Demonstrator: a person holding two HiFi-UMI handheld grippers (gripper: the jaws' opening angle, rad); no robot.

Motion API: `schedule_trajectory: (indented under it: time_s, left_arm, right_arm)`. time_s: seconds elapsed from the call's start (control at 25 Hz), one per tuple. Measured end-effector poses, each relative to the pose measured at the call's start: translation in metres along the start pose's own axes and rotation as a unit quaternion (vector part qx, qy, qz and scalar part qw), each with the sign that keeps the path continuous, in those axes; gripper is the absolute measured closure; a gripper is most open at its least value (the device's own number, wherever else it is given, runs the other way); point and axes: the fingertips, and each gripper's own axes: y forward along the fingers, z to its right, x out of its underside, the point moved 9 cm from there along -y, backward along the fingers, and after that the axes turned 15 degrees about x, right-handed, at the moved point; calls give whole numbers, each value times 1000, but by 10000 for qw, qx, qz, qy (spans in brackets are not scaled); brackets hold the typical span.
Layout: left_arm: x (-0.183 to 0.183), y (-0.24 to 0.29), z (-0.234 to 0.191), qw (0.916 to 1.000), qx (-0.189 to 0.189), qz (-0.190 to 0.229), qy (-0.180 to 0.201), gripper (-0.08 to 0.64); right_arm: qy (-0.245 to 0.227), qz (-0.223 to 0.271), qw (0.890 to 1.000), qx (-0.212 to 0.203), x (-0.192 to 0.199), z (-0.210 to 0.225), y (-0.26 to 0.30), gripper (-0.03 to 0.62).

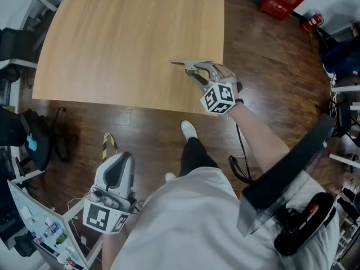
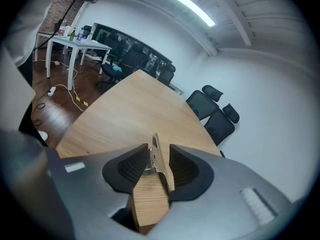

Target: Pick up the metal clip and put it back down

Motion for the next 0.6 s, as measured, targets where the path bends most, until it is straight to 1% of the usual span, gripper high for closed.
schedule_trajectory:
  time_s: [0.12,0.28,0.36,0.48,0.6]
  left_arm:
    - [9,-21,10,9993,225,192,211,545]
    - [23,-61,29,9952,704,444,520,545]
    - [34,-85,42,9924,931,521,611,545]
    - [52,-110,57,9882,1304,548,590,545]
    - [69,-127,71,9857,1530,459,541,545]
  right_arm:
    - [278,24,9989,380,-23,0,-40,454]
    - [780,-37,9928,909,-55,-15,-110,454]
    - [1012,-11,9893,1048,-76,-31,-151,456]
    - [1376,-50,9828,1229,-101,-54,-217,456]
    - [1706,-82,9778,1215,-121,-82,-278,456]
